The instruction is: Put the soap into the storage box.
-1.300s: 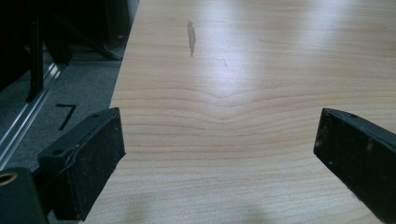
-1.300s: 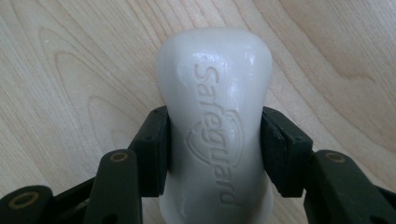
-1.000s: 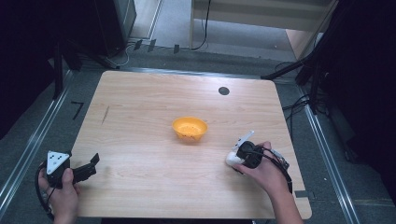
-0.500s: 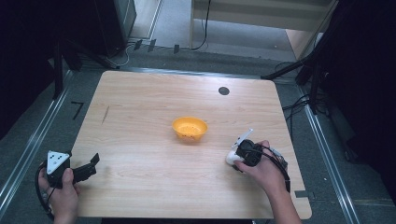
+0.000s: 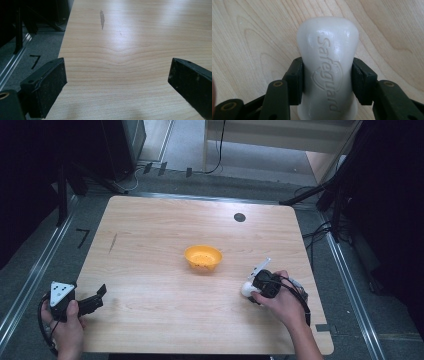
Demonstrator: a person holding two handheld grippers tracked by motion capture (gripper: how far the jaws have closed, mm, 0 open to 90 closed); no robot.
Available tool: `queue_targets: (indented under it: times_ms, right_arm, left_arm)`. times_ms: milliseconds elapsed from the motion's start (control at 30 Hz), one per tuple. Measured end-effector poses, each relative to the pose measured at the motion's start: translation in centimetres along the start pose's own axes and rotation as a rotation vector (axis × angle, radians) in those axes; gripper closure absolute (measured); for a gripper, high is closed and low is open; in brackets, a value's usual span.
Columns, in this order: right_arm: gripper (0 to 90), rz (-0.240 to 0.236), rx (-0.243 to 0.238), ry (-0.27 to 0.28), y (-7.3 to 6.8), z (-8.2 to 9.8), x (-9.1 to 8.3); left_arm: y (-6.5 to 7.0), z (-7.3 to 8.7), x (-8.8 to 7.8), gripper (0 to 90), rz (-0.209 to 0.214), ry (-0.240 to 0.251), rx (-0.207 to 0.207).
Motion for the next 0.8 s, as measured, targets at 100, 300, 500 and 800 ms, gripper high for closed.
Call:
queue_targets:
  times_ms: [100,300,500,800]
  right_arm:
    - [51.5,0.003,0.0,-0.006,0.0,-0.2,-0.3]
    - [51.5,0.01,-0.033,0.018,0.5,-1.1,-1.4]
    - [51.5,0.013,-0.079,0.019,0.6,-2.2,-2.1]
    - [51.4,-0.001,-0.156,0.036,1.1,-4.1,-2.8]
  left_arm:
    - [0.0,0.0,0.0,2.1,0.0,-0.001,0.0]
    - [0.0,0.0,0.0,2.1,0.003,-0.002,-0.001]
    - [0.0,0.0,0.0,2.1,0.005,0.0,-0.005]
    - [0.0,0.0,0.0,2.1,0.006,0.0,-0.006]
Point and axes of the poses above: each handheld gripper's, and its own axes: x roughly forward along the jaws, z roughly out of its underside, y roughly to its right, the point moved 8 cm from there along x, roughly forward along the jaws, and after that the axes turned 11 degrees about -x, right-handed, at the moved point
